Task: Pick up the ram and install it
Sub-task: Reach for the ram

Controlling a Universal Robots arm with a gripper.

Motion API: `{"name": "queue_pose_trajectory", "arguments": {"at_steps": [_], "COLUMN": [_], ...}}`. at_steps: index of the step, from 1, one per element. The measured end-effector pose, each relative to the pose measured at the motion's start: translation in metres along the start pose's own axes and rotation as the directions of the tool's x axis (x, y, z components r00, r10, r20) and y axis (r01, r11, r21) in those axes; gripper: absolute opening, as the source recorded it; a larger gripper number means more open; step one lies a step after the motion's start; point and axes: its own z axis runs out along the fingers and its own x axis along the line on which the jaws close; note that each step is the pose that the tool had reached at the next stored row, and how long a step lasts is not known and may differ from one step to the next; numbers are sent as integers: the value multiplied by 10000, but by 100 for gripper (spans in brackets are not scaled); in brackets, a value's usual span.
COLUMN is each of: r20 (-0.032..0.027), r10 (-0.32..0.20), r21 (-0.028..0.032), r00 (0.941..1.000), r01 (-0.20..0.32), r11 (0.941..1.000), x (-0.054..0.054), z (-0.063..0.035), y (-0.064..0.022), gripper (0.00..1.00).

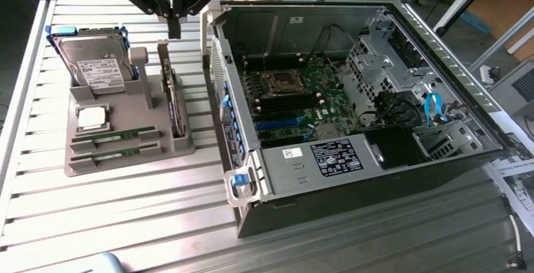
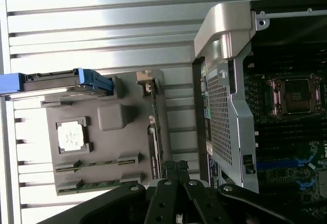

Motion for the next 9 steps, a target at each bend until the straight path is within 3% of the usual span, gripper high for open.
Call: {"name": "queue_pose_trajectory", "arguments": {"at_steps": [9], "r20": [0], "r10": [0], "r21": [0], "r00": [10000], "r01": [0], "r11": [10000], "x": [89], "z": [-2], "y": [-7], "gripper": [11]}}
